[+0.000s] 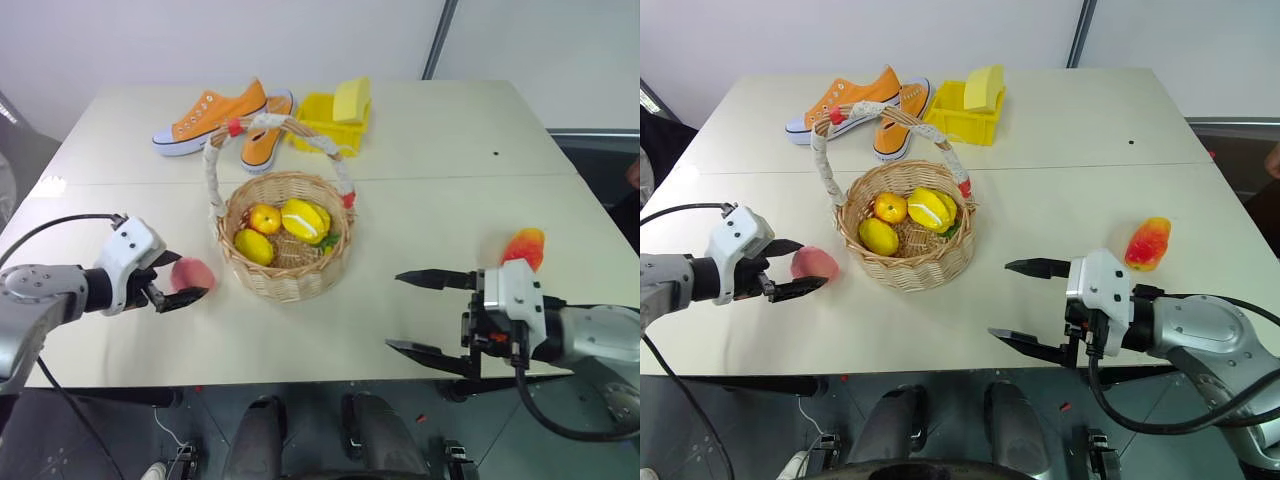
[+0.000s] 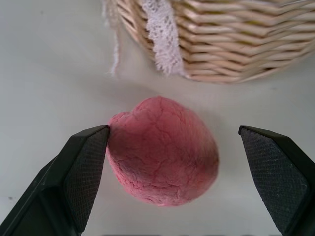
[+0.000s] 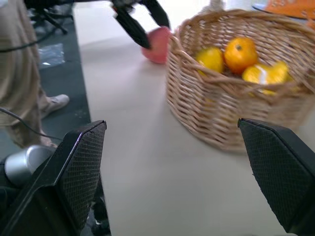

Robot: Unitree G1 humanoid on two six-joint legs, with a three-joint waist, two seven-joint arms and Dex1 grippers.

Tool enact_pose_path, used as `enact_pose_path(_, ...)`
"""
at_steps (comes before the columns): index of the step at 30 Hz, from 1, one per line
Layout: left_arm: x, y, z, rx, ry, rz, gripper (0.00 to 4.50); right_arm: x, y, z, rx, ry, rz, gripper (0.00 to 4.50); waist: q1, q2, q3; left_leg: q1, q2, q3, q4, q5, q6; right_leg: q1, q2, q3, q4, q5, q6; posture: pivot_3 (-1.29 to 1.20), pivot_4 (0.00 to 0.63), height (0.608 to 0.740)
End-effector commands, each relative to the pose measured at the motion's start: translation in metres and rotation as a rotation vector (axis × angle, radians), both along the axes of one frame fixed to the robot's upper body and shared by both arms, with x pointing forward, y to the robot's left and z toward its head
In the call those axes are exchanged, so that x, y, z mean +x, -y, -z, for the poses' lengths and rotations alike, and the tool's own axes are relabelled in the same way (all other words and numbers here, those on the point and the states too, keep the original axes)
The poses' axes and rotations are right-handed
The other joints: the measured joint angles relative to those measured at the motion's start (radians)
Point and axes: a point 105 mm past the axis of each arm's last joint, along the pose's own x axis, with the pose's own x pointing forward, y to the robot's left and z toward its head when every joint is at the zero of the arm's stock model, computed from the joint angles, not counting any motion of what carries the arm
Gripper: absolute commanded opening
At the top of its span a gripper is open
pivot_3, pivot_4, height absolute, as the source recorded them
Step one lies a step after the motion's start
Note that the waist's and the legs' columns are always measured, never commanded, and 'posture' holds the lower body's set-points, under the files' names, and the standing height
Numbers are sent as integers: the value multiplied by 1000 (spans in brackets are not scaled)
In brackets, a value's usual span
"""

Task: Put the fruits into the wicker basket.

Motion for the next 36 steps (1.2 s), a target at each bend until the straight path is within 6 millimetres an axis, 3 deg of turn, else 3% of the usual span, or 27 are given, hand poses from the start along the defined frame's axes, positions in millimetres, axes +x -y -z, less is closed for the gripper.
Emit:
enact_pose_path(1,-2,-2,17,26,-54,-8,4500,-4,-5,0,5,26,-25,4468,1,0,0,0,0,0,0,0,0,0,0,0,0,0,0,0,150,740)
enact_pose_path(5,-3,-6,20,37,-57,-14,4500,-3,-3,4,3,23,-24,4468,0,0,0,0,0,0,0,0,0,0,0,0,0,0,0,0,150,740)
enact_pose_path(10,0,-12,17,27,-29,-32,2896,-4,-3,8,0,27,-27,4500,1,0,0,0,0,0,0,0,0,0,0,0,0,0,0,0,150,740)
enact_pose_path(12,0,-16,16,52,-19,-38,2598,-4,-3,7,-2,33,-26,4500,1,0,0,0,0,0,0,0,0,0,0,0,0,0,0,0,150,740)
enact_pose_path(16,1,-24,1,36,33,-52,2598,-2,1,4,-13,53,-12,4500,-2,0,0,0,0,0,1,0,0,0,0,0,1,0,0,0,150,740)
enact_pose_path(19,-6,-16,-37,-126,78,-21,2598,4,10,-2,-20,70,25,4500,-3,-2,0,0,1,0,1,0,0,0,0,0,2,0,0,0,150,740)
enact_pose_path(22,-23,17,-69,-239,86,140,2598,12,21,-9,-19,89,65,4500,2,-2,0,-1,1,0,3,0,0,0,1,-1,2,0,0,0,150,740)
enact_pose_path(24,-26,40,-78,-255,110,220,2598,16,26,-13,-19,100,83,4500,5,-2,0,-1,0,0,4,0,0,1,-1,-1,2,0,1,0,150,740)
enact_pose_path(29,-3,87,-91,-266,241,266,2598,26,30,-23,9,109,134,4500,3,-2,0,-1,0,-1,10,0,0,5,0,-1,3,1,2,0,150,740)
enact_pose_path(33,14,105,-84,-285,254,258,2598,32,32,-27,24,109,190,4500,-4,-2,0,-1,0,-1,12,0,0,6,1,0,3,2,4,0,150,740)
enact_pose_path(36,18,117,-80,-314,252,276,3928,44,47,-28,28,107,314,4500,-1,-2,0,-1,0,-2,11,0,0,5,2,0,3,3,7,0,150,740)
